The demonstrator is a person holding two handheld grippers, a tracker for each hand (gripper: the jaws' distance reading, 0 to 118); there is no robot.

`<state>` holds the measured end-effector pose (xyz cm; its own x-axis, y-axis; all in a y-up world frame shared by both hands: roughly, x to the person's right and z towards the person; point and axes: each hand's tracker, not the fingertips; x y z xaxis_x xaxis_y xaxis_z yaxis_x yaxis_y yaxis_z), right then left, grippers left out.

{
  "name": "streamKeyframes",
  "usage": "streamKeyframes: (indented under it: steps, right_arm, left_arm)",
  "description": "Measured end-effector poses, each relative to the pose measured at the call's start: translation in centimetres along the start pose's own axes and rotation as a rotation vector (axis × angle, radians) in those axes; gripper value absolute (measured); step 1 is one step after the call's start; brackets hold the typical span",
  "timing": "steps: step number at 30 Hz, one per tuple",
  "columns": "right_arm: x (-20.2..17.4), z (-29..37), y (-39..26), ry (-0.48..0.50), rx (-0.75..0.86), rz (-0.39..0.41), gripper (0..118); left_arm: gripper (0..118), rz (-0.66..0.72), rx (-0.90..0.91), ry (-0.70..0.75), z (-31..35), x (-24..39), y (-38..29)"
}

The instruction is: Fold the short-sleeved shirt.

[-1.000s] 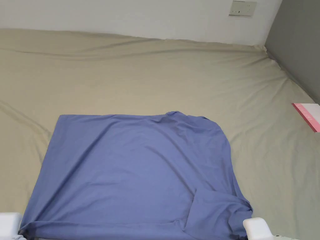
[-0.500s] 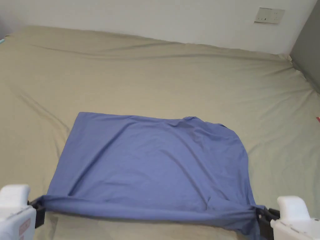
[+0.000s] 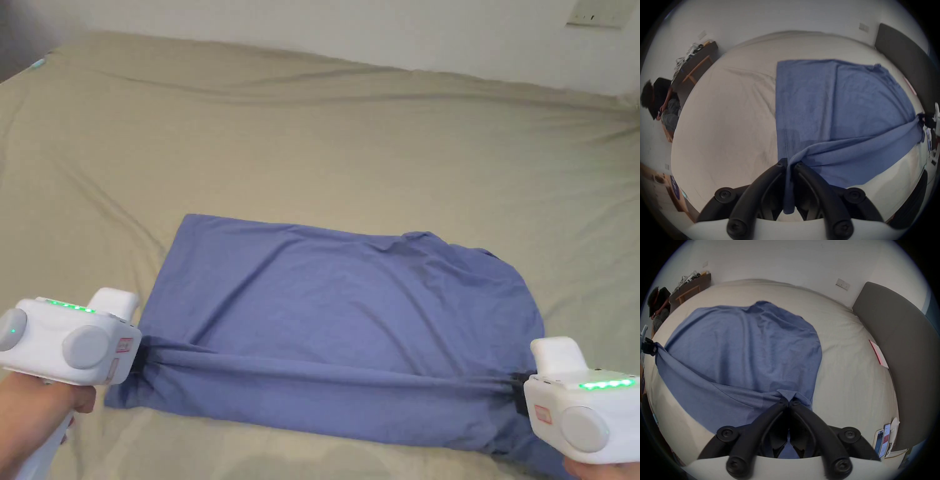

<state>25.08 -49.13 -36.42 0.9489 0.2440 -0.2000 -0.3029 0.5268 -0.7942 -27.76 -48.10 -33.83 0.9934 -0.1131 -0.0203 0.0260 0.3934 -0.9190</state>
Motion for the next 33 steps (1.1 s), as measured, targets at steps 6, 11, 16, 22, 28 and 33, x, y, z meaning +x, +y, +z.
streamKeyframes:
  steps: [6,11,16,22,28,33]
  right_arm:
    - [0.0,-3.2,0.6,-0.006,-0.048,-0.002,2]
    - [0.3,-4.8,1.2,-0.009,-0.080,-0.011,36]
    - [2.3,-1.1,3.6,-0.097,0.056,-0.104,96]
    - [2.4,11.6,7.8,-0.076,0.376,-0.179,101]
    - [-0.9,22.9,10.0,-0.116,0.672,-0.113,101]
    - [-5.0,27.8,9.4,-0.139,0.801,-0.069,101]
  left_arm:
    - [5,-0.060,-0.088,0.010,-3.0,0.5,2.1]
    - [60,-0.050,-0.046,0.040,-2.2,0.9,3.6]
    - [112,0.001,0.133,0.156,1.2,1.1,4.5]
    - [109,0.059,0.523,0.096,11.6,2.8,4.8]
    - [113,0.100,0.901,0.069,21.8,6.0,2.5]
    - [111,0.095,1.013,0.085,26.5,8.3,0.5]
